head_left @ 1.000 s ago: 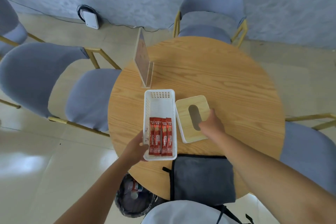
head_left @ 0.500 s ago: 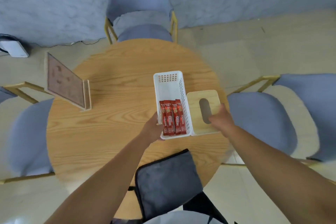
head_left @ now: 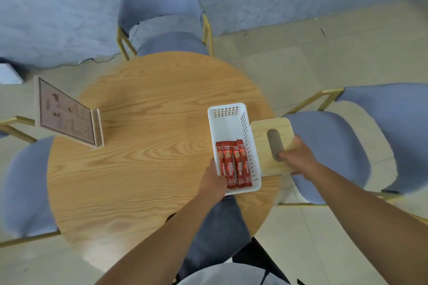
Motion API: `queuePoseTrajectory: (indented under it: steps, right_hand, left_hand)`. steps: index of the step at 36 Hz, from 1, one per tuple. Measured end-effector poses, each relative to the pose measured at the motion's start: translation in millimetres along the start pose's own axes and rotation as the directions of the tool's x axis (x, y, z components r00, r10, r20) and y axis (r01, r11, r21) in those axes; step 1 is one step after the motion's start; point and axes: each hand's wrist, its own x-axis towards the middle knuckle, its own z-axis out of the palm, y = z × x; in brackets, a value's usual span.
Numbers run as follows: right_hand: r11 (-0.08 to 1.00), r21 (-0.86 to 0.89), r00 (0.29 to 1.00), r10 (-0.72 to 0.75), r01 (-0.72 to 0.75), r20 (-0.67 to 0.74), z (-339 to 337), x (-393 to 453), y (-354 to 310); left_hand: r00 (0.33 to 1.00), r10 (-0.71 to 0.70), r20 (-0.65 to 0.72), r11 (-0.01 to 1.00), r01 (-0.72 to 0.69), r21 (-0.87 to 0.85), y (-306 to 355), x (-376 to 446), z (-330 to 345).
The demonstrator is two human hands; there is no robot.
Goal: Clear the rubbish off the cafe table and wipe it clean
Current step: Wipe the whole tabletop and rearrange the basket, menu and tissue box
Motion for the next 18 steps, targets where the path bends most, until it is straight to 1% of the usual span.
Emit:
queuePoseTrajectory:
  steps: [3,5,8,13,15,17,18]
  right_hand:
    - [1.0,-0.017,1.0,-0.004,0.005,0.014,2.5,0.7,-0.2]
    - [1.0,-0.023,1.0,-0.009,0.01,0.03,4.6,0.6,-1.9]
    - [1.0,-0.008,0.999,-0.017,0.017,0.046,6.7,-0.1,-5.1]
    - [0.999,0.039,0.998,-0.026,0.024,0.049,7.5,3.5,-3.8]
    - [0.997,0.078,0.999,-0.03,0.028,0.021,8.7,3.1,-5.7]
    - [0.996,0.087,0.999,-0.029,0.032,-0.028,9.1,2.2,-9.8]
    - [0.996,0.075,0.997,-0.036,0.041,-0.063,9.4,1.4,-12.1]
  left_hand:
    - [0.998,0.017,-0.063,1.0,-0.017,-0.01,-2.5,-0.6,0.2]
    - [0.997,0.02,-0.07,0.999,-0.022,-0.025,-5.2,-3.1,-0.5]
    - [0.999,-0.007,-0.036,0.998,0.005,-0.057,-7.7,-1.7,-2.3]
    - [0.998,0.013,0.068,0.996,-0.007,-0.084,-9.4,-1.2,-12.7]
    - [0.997,-0.062,0.047,0.983,0.069,-0.17,-14.7,2.7,-23.7]
    - [0.983,-0.174,-0.053,0.941,0.15,-0.303,-22.3,9.6,-40.7]
    - [0.967,-0.227,-0.115,0.907,0.167,-0.386,-26.7,12.3,-52.1]
